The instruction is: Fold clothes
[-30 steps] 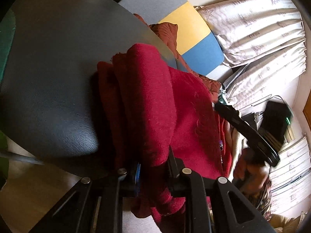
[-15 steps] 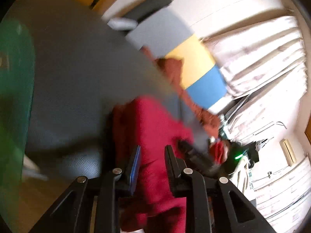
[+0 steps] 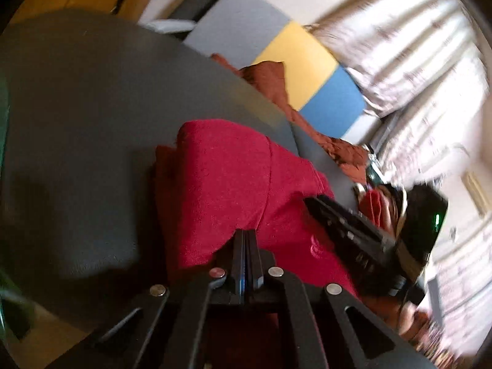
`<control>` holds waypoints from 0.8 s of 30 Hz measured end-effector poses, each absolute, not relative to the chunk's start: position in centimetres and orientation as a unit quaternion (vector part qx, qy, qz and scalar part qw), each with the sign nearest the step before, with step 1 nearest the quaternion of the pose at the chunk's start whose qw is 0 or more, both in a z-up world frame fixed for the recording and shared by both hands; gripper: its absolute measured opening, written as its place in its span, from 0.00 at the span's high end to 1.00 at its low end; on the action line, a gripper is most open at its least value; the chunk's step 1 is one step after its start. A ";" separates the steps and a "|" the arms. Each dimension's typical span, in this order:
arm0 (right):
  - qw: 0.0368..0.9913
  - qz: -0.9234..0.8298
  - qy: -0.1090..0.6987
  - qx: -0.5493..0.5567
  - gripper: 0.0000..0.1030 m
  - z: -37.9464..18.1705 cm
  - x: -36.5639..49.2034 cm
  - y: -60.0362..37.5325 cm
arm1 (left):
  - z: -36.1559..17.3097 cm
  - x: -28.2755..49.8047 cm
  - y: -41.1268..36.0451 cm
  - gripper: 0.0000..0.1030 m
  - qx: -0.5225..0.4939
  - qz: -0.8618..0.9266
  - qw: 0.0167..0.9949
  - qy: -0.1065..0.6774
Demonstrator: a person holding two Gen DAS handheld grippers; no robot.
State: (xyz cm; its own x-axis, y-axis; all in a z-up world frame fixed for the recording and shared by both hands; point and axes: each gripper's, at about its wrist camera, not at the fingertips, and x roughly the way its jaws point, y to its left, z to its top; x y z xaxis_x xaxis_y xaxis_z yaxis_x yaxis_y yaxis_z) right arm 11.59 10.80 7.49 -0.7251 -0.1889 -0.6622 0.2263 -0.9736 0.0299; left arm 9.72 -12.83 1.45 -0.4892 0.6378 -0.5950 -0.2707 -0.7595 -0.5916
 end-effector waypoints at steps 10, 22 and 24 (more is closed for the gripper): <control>0.171 -0.917 -0.026 0.360 0.59 11.7 16.8 10.1 | 1.6 10.1 -13.0 0.98 -0.418 0.839 0.275 -0.213; 0.168 -0.907 0.086 0.378 0.36 8.4 23.3 7.2 | 7.6 15.0 -12.6 0.92 -0.369 0.865 0.294 -0.172; 0.178 -0.909 0.075 0.369 0.29 8.1 23.4 7.4 | 7.8 16.5 -11.4 0.91 -0.374 0.862 0.315 -0.132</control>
State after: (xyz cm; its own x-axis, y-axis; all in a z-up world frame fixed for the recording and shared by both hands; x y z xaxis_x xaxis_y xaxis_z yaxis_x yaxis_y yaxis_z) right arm 23.43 7.37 8.12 -0.6645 -0.2683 -0.6975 0.3795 -0.9252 -0.0056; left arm 16.49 -11.44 7.75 -0.5217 0.6420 -0.5619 -0.4447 -0.7666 -0.4631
